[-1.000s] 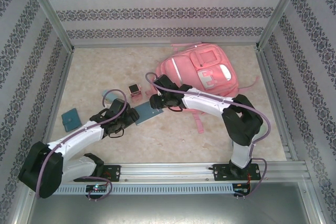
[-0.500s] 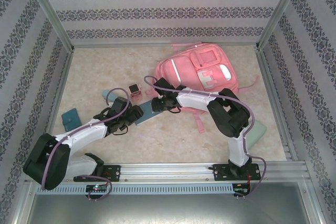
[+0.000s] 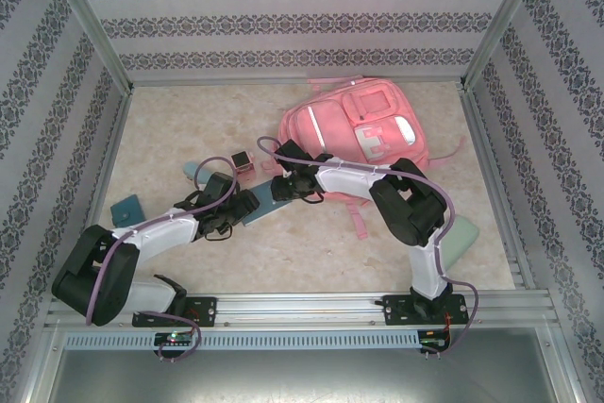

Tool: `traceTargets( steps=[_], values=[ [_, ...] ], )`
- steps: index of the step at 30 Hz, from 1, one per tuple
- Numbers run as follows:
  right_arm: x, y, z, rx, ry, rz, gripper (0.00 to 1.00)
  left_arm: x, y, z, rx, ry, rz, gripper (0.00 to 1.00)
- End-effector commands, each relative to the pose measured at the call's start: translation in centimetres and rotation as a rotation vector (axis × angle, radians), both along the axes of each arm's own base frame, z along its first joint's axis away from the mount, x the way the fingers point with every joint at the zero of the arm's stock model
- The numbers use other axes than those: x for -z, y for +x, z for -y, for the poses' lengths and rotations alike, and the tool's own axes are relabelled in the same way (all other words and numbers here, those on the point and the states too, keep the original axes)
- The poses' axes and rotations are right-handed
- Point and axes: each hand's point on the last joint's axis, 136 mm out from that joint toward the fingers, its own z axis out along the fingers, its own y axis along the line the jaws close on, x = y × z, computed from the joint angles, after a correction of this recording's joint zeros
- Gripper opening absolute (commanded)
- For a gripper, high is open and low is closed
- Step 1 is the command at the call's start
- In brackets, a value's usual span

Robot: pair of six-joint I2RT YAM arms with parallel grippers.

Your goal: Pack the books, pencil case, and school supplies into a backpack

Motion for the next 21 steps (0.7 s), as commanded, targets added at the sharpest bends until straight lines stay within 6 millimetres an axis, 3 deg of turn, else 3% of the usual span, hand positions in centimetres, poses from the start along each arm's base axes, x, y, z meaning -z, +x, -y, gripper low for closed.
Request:
traceTargets(
  steps=[1, 11, 15, 21],
  values=[
    [1.6, -1.3, -0.3, -0.023, -0.018, -0.052, 0.37, -0.8, 2.1, 2.4, 0.031, -0.120, 0.066, 0.79],
    [-0.8, -3.4, -4.0, -0.099, 0.130, -0.097, 0.36, -2.8, 1.6, 1.4, 0.018, -0.088, 0.096, 0.79],
    [-0.6, -4.2, -5.1, -0.116, 0.148, -0.126, 0.36, -3.1, 1.6, 1.7, 0.024, -0.114, 0.104, 0.77],
    [-0.4, -4.0, -4.4, -0.087, 0.147, -0.134, 0.36, -7.6, 2.2, 2.6, 0.041, -0.198, 0.218, 0.73]
  ],
)
